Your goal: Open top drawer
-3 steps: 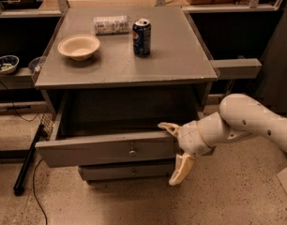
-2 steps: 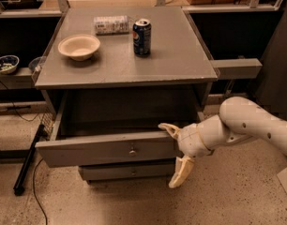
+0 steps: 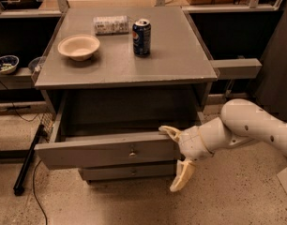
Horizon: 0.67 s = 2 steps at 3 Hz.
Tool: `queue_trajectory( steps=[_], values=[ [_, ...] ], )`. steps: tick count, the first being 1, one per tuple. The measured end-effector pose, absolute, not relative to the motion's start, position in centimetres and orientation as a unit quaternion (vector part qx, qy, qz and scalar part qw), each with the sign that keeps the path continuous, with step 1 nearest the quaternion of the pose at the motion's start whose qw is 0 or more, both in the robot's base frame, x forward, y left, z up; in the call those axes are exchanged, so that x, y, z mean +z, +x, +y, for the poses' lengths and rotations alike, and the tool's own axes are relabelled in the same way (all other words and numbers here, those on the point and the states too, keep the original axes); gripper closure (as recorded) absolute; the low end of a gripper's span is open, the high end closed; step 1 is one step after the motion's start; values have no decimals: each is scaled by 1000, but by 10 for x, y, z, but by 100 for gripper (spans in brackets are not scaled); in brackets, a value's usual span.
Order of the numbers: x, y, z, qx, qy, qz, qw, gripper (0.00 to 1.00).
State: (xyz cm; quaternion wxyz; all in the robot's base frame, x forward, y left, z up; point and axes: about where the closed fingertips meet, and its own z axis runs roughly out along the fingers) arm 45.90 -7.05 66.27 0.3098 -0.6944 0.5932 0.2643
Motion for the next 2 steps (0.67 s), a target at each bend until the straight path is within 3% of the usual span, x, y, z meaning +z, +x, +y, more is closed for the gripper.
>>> queue_trajectory(
  steps=[2],
  values=[
    [680, 380, -85, 280, -697, 570, 333, 0]
  ],
)
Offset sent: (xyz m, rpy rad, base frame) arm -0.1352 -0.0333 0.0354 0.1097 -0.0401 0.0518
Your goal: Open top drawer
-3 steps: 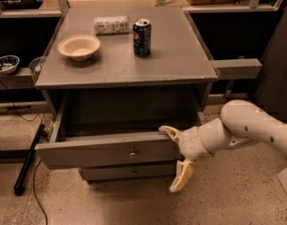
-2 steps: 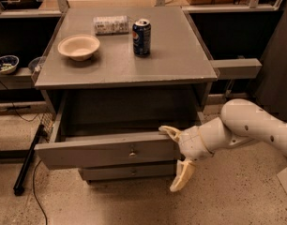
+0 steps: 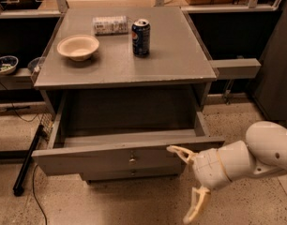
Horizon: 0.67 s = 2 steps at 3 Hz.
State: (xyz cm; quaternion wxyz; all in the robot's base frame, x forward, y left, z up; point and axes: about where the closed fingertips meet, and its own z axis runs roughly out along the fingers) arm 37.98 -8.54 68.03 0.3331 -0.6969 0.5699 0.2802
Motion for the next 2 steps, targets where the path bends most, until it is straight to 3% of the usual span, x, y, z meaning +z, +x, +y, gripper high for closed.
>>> queue_trajectory(
  steps=[1, 2],
  values=[
    [696, 342, -98, 279, -703, 557, 343, 0],
    [696, 342, -98, 279, -703, 557, 343, 0]
  ],
)
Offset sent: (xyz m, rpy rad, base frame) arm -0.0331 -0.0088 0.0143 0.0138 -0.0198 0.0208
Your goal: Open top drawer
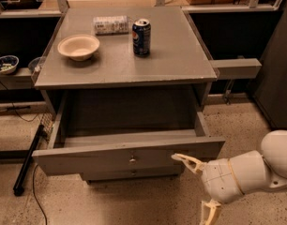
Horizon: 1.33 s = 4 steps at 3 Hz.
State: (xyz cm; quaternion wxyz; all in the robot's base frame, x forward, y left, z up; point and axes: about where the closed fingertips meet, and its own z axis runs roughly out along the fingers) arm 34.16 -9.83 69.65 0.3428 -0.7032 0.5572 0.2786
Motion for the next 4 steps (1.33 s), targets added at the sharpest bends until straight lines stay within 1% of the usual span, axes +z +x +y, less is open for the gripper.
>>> queue_trajectory(
  steps=[1, 2, 3, 4],
  values=[
    [696, 343, -101, 241, -704, 578, 334, 0],
    [704, 347, -110, 151, -707, 611, 323, 0],
    [705, 348, -109, 150, -707, 611, 324, 0],
    [708, 358, -105, 165, -695, 612, 340, 0]
  ],
)
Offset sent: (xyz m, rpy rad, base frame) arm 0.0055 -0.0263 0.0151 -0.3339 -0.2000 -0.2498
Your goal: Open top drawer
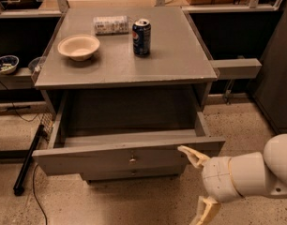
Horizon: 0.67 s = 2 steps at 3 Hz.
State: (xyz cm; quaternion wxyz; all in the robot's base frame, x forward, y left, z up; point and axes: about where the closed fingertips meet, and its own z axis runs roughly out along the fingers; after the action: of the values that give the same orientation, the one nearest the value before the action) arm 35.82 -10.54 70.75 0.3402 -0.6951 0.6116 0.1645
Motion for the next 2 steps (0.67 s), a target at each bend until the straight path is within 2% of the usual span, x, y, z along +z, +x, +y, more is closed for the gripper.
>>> queue_trajectory(
  steps=[2],
  values=[
    [721, 400, -82, 160, -695, 602, 359, 0]
  ],
)
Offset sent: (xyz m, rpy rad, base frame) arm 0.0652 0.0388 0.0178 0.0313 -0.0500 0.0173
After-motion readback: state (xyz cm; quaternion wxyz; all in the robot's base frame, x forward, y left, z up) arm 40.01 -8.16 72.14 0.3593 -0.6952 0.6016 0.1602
